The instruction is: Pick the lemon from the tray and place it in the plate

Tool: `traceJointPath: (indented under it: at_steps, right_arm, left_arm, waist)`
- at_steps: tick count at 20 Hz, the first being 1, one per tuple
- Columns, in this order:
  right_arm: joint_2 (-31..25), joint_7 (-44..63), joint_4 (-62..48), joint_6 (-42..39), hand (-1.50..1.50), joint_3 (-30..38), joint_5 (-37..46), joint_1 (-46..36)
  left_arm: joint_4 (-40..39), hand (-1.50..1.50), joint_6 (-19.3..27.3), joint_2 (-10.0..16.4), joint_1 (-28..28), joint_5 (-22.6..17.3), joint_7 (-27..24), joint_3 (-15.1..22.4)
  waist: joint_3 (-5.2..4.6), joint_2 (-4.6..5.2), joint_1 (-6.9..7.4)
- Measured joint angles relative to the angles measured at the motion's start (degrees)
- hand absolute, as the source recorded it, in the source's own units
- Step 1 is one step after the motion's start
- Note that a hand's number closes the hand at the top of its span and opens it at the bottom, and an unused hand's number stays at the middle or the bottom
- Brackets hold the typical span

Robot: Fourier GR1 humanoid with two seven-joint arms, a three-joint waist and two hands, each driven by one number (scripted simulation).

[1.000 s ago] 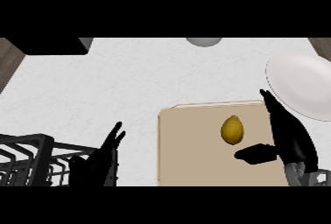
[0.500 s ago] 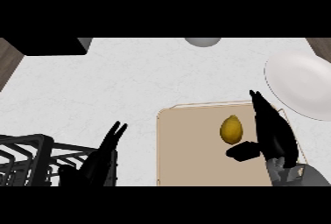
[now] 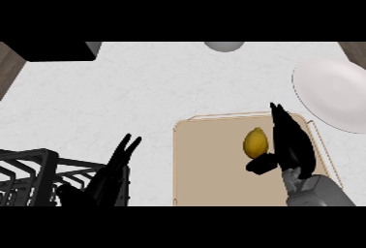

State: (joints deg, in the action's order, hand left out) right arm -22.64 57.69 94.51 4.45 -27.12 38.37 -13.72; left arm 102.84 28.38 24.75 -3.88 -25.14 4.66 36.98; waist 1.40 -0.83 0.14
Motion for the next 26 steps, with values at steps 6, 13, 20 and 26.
traceJointPath:
  at_steps: [6,13,20,26]
  right_arm:
    - [1.06,-1.96,-4.59,-1.50,1.50,-0.46,-0.65,-0.81]
    - [0.59,-4.80,-7.19,-2.22,1.50,-2.00,1.78,-2.00]
    - [-1.86,-11.64,-4.87,-1.95,1.50,-4.47,3.77,-1.13]
    - [-6.87,-29.45,7.28,0.77,1.50,-12.44,2.72,5.79]
  left_arm:
    - [0.08,0.00,0.00,-0.01,-0.06,-0.58,-0.68,-0.04]
    - [-0.02,0.00,0.09,-0.02,-0.31,-0.98,-1.35,-0.20]
    - [0.35,0.00,2.23,0.12,-0.77,-0.48,-1.71,0.04]
    - [1.56,0.00,4.65,0.62,-2.50,-0.01,-1.79,-0.26]
  waist:
    - [-0.05,0.05,0.03]
    - [-0.08,-0.20,-0.23]
    - [-0.10,-0.26,-0.93]
    - [-0.16,-0.44,-2.82]
